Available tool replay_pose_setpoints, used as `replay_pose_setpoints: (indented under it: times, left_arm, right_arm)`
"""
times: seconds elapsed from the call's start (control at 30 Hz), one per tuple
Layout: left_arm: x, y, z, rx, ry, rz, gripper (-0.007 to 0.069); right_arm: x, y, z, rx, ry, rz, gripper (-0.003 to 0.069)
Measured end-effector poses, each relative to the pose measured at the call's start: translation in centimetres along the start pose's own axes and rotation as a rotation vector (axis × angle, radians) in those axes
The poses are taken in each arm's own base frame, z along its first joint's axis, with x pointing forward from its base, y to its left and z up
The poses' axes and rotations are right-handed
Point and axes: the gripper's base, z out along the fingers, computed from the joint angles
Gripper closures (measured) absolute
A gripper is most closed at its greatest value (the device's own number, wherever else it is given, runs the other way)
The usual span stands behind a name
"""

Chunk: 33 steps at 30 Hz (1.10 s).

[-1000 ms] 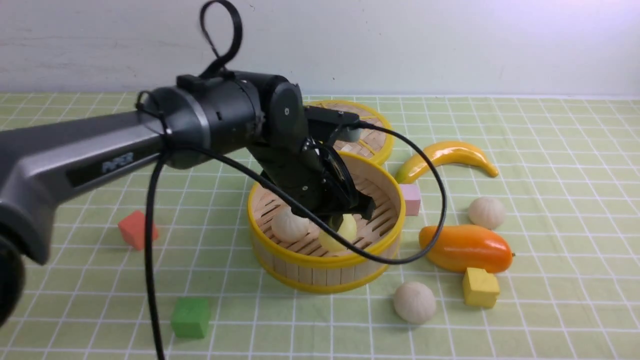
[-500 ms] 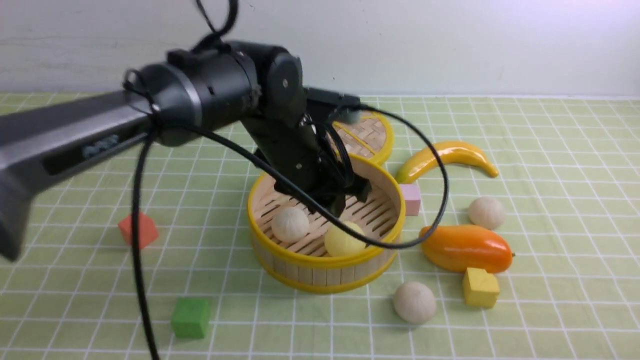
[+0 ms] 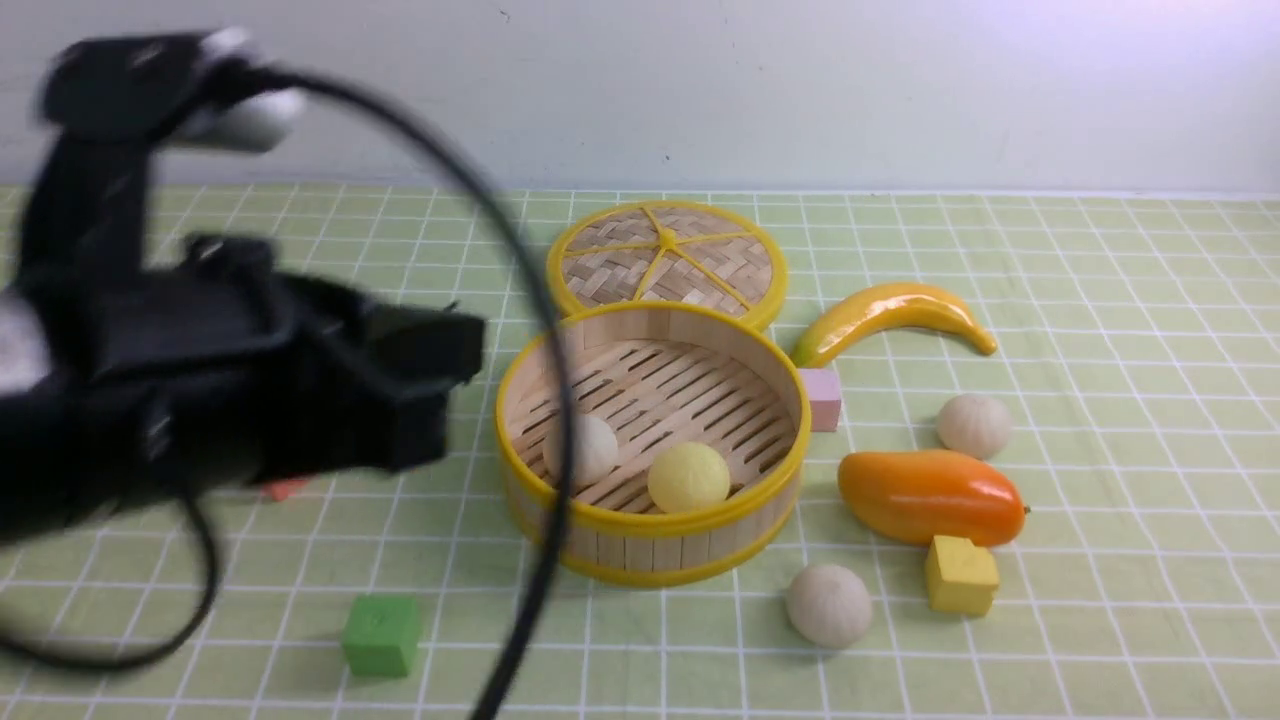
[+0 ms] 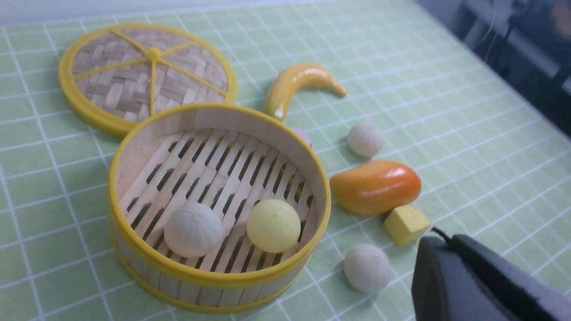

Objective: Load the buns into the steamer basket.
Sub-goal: Use the right arm to grab a steamed stuffed bun

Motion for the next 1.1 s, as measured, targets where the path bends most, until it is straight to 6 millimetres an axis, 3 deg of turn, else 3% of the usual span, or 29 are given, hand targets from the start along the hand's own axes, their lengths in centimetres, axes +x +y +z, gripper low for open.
replay_pose_setpoints:
  times: [0.03, 0.07, 0.13, 0.27, 0.33, 0.37, 0.43, 0.53, 0.63, 0.7, 0.73, 0.83, 0.9, 1.0, 1.1]
  left_arm:
    - [0.2, 0.1, -0.3, 0.0, -0.01, 0.0, 0.0638]
    - [1.7, 0.4, -2.8, 0.006, -0.091, -0.004, 0.0638]
    - [3.9, 0.9, -5.2, 0.011, -0.168, -0.006, 0.0638]
    - [7.7, 1.7, -8.0, 0.032, -0.257, -0.013, 0.0638]
    - [8.7, 1.9, -8.6, 0.04, -0.274, -0.018, 0.0638]
    - [9.6, 2.1, -9.3, 0.053, -0.306, -0.021, 0.0638]
    - [10.7, 2.3, -9.7, 0.063, -0.322, -0.023, 0.0638]
    - [11.9, 2.5, -9.9, 0.071, -0.327, -0.02, 0.0638]
    - [12.4, 2.7, -9.8, 0.07, -0.314, -0.02, 0.0638]
    - [12.5, 2.7, -9.6, 0.066, -0.3, -0.021, 0.0638]
    - [12.5, 2.7, -9.6, 0.066, -0.299, -0.022, 0.0638]
    - [12.6, 2.8, -9.3, 0.06, -0.282, -0.023, 0.0638]
    - [12.6, 2.8, -9.1, 0.055, -0.267, -0.025, 0.0638]
    - [12.6, 2.8, -9.0, 0.053, -0.26, -0.025, 0.0638]
    - [12.6, 2.8, -9.0, 0.053, -0.262, -0.026, 0.0638]
  right_arm:
    - [0.0, 0.0, 0.0, 0.0, 0.0, 0.0, 0.042]
    - [0.0, 0.0, 0.0, 0.0, 0.0, -0.001, 0.042]
    - [-0.1, 0.0, 0.0, 0.001, -0.006, 0.0, 0.042]
    - [-0.6, 0.3, 0.0, -0.045, -0.087, 0.216, 0.042]
    - [-1.1, 0.4, 0.0, -0.069, -0.129, 0.333, 0.042]
    - [-1.6, 0.5, -0.1, -0.102, -0.177, 0.499, 0.042]
    - [-2.2, 0.4, -0.2, -0.13, -0.236, 0.654, 0.042]
    - [-3.0, 0.6, -0.6, -0.164, -0.247, 0.742, 0.0424]
    - [-5.5, 1.2, -1.5, -0.202, -0.19, 0.703, 0.0441]
    - [-9.8, 2.2, -1.7, -0.223, 0.014, 0.542, 0.0463]
    - [-10.4, 2.3, -1.6, -0.225, 0.051, 0.511, 0.0467]
    - [-14.5, 3.0, 0.5, -0.239, 0.372, 0.304, 0.0495]
    - [-16.2, 3.1, 3.1, -0.248, 0.611, 0.203, 0.0519]
    - [-17.0, 3.8, 6.8, -0.272, 0.798, 0.147, 0.0552]
    - [-16.9, 6.0, 10.5, -0.325, 0.914, 0.07, 0.0572]
